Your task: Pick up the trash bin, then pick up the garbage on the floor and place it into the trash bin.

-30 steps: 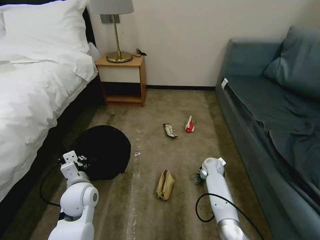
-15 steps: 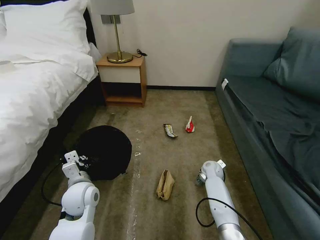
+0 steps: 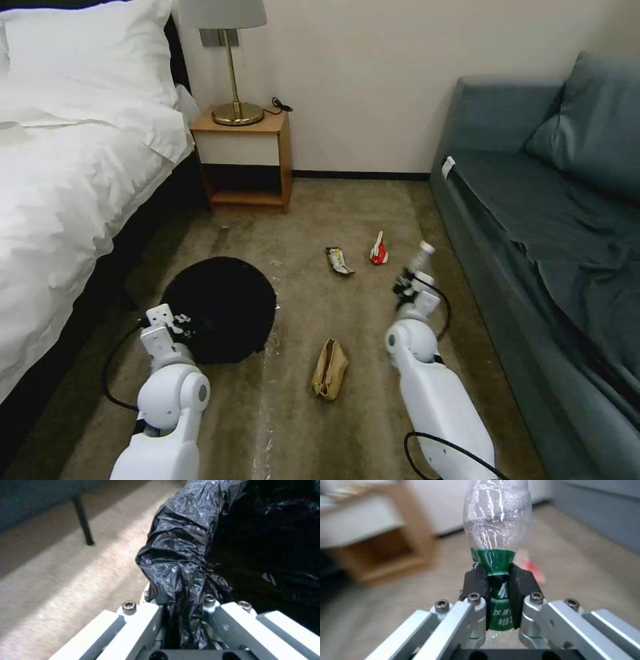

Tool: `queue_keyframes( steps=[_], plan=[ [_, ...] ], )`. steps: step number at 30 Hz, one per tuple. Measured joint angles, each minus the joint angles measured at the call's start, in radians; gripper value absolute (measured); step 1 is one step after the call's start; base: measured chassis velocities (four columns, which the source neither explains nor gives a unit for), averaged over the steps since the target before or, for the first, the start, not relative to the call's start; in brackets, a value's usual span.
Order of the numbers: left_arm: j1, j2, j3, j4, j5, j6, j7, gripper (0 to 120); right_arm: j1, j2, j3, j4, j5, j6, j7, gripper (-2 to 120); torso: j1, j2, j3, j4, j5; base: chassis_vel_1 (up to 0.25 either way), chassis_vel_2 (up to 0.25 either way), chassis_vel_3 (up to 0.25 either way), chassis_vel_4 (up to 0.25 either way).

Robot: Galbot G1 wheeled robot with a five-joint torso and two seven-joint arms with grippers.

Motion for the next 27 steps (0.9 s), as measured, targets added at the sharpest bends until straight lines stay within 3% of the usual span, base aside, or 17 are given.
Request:
queue_keyframes(
  steps=[9,18,27],
  plan=[
    [-0.024,-0.013,0.017,0.021,-0.026,0.018,0.002,2,0.021,0.023,-0.242,0.11,-0.025,0.025,-0.012,10,0.0,0.0,0.0,0.0001,0.0001,0.0,0.0,0.0,0.0],
    [-0.024,-0.013,0.01,0.027,-0.026,0.018,0.009,2,0.035,0.039,-0.452,0.164,-0.01,0.021,0.059,10,0.0,0.0,0.0,0.0001,0.0003,0.0,0.0,0.0,0.0],
    [-0.029,-0.031,0.029,0.003,-0.036,0.03,0.002,2,0.025,0.082,-0.489,0.049,-0.092,0.07,0.048,9,0.0,0.0,0.0,0.0,0.0002,0.0,0.0,0.0,0.0]
  ],
)
